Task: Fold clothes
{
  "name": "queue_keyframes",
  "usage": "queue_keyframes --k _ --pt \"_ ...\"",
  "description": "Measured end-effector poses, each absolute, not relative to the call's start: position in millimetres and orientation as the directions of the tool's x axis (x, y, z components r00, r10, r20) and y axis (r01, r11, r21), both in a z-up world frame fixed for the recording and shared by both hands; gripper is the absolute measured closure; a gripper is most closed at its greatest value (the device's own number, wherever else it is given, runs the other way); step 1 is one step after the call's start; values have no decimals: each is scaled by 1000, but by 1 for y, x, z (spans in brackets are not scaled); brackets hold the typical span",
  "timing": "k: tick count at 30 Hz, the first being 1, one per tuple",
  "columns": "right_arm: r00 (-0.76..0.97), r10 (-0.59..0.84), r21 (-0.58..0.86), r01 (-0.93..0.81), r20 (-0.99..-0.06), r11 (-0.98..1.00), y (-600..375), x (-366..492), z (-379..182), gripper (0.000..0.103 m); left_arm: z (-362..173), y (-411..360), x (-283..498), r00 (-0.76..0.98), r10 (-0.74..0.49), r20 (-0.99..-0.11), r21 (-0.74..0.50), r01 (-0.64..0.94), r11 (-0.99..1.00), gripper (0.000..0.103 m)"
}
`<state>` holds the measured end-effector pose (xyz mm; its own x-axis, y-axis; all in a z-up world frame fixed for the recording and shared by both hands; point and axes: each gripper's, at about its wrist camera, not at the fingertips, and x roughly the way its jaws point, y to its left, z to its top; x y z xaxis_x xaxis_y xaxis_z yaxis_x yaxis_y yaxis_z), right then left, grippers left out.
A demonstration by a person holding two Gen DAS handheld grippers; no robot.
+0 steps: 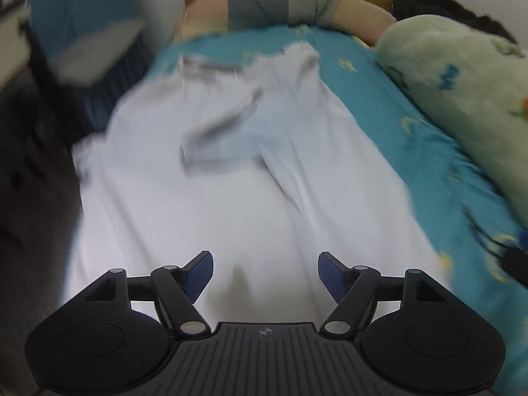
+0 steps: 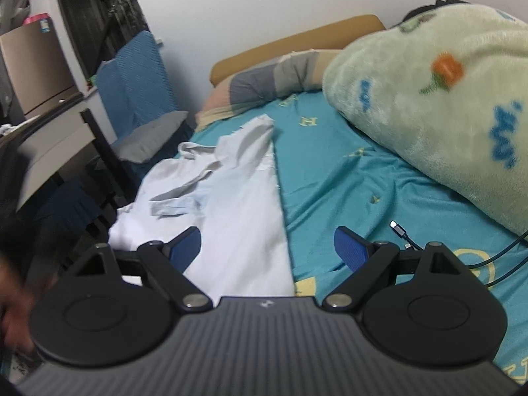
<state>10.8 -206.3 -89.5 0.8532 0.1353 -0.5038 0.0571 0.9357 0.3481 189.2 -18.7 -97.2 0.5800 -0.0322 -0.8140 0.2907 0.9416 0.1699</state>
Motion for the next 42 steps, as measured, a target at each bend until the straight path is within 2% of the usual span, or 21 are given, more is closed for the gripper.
queue_keyframes --k 2,7,12,15,22,27,32,42 --pt "845 133 345 65 -518 936 -207 18 -98 14 -95 -29 228 651 20 -759 277 294 915 26" --pt "828 132 349 80 -544 934 -209 38 -119 14 -136 -47 305 688 59 -723 362 306 880 25" --pt "809 113 364 131 -577 922 -217 60 -142 14 -172 -46 338 774 139 -617 488 238 840 25" --pt "799 106 378 159 -591 912 -221 70 -152 14 -162 -26 354 785 191 -589 468 139 872 29" --pt "816 99 384 158 -570 910 -222 72 -154 14 -138 25 390 781 320 -535 397 -101 912 30" --pt "850 112 391 118 -516 913 -220 68 -141 14 -105 38 341 752 199 -629 231 -64 971 26" --pt "874 131 373 61 -468 926 -212 59 -126 14 -65 39 241 720 40 -693 41 -17 999 23" --pt "911 155 343 -16 -382 939 -196 8 -77 14 -22 20 78 761 -69 -645 -33 62 998 16"
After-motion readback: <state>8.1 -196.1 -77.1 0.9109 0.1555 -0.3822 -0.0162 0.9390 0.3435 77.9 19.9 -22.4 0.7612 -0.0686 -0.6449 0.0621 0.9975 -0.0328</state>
